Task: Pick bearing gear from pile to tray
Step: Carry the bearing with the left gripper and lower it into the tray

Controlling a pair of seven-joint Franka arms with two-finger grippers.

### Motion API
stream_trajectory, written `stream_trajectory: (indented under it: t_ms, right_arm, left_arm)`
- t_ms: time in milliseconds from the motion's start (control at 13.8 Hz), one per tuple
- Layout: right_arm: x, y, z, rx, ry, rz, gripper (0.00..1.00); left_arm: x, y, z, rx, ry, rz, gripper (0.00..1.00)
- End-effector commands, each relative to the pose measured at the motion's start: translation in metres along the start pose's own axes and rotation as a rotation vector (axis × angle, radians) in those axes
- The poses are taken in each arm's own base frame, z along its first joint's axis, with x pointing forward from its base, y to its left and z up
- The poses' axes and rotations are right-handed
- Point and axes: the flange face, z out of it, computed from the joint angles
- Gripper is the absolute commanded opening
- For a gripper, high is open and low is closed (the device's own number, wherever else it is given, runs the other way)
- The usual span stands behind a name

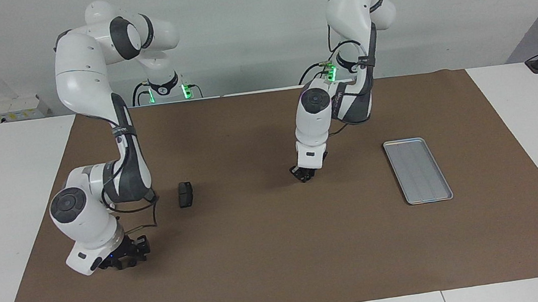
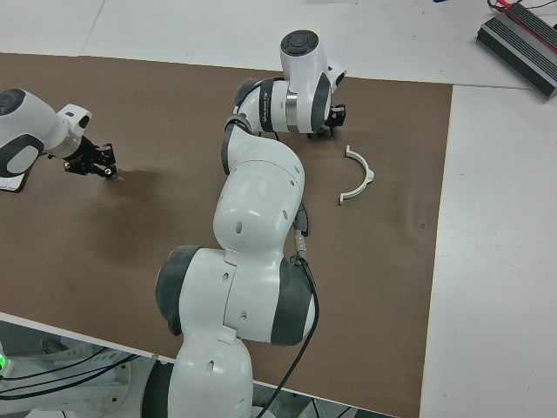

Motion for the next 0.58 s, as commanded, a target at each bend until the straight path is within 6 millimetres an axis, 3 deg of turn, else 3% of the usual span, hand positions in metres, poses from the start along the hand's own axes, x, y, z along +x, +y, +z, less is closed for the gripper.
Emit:
stream_trajectory:
  t_ms: [0,291,509]
  right_arm:
    - [0.0,0.008,0.005,-0.001,0.013,-0.024,0.54]
    - [0.0,0.009,0.006,0.0,0.013,-0.045,0.41]
    - [0.001,0.009,0.005,0.0,0.015,-0.057,0.33]
  left_arm:
    - [0.057,-0.086,-0.068,0.042,-0.024,0.103,0.03]
    - [0.137,-0.19,-0.073,0.041,-0.043,0.258,0.03]
    - [0.155,-0.249,-0.06,0.036,-0.051,0.359,0.02]
